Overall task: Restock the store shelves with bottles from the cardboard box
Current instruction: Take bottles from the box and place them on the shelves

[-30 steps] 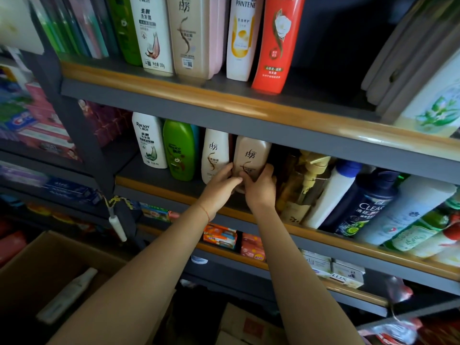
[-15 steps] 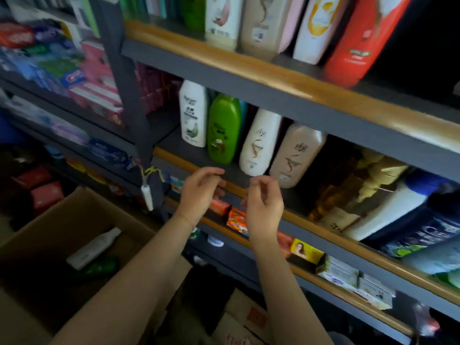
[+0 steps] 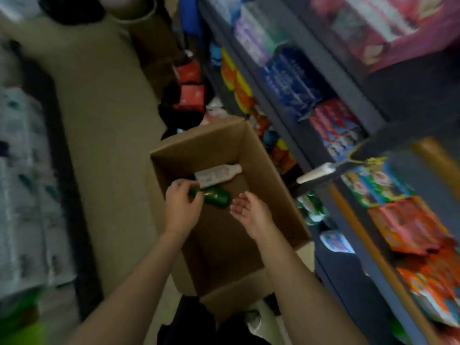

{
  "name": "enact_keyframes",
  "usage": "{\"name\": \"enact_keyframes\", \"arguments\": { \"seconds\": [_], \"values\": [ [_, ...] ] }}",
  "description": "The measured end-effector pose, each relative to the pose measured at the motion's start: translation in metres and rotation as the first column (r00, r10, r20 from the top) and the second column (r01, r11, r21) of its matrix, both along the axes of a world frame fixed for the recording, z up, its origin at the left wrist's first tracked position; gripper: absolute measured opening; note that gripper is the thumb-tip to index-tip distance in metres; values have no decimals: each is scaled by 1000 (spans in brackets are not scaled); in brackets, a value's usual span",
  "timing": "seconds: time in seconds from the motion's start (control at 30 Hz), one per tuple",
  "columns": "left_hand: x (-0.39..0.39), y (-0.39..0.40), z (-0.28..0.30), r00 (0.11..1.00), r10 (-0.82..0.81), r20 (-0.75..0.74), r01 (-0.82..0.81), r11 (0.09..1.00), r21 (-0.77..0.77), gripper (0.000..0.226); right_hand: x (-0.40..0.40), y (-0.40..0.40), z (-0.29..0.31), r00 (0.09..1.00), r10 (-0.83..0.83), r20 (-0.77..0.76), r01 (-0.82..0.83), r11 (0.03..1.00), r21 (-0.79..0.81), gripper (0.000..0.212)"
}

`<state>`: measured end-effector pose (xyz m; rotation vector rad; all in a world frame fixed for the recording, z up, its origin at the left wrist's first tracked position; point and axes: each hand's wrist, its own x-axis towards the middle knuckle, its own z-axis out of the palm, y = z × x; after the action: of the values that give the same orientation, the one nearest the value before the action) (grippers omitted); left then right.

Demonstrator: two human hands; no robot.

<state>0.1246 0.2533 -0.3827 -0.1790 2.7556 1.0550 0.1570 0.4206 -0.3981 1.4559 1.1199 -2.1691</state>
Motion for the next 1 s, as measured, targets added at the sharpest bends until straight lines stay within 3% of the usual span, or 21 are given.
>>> {"name": "enact_keyframes", "arguments": {
  "seconds": [0.1, 0.2, 0.33, 0.4, 0.7, 0.83, 1.0],
  "values": [
    [-40, -9, -20, 978, -146, -151, 118, 977, -178, 56, -40, -13, -46, 999, -29, 29, 34, 987, -159, 37],
    [-94, -3, -39, 931, -267, -249, 162, 913, -374, 77, -78, -15, -96, 997, -72, 40, 79, 974, -214, 52],
    [-145, 4, -84, 936, -287, -204, 139, 832, -537, 78, -121, -15, -168, 996, -92, -9, 88, 974, -210, 63],
    [-148, 3, -105, 927, -275, -254, 72, 796, -601, 73, -135, -14, -203, 997, -80, -11, 76, 973, -217, 67],
    [-149, 6, -128, 899, -241, -365, -50, 772, -633, 76, -172, -24, -291, 988, -150, 40, 154, 922, -355, 71],
    [-151, 5, -130, 897, -239, -372, -63, 765, -641, 77, -180, -29, -287, 986, -148, 74, 163, 948, -272, 58],
    [-153, 6, -124, 909, -253, -332, -10, 783, -622, 77, -166, -25, -250, 1000, -3, 14, 5, 985, -173, 49]
  ]
}}
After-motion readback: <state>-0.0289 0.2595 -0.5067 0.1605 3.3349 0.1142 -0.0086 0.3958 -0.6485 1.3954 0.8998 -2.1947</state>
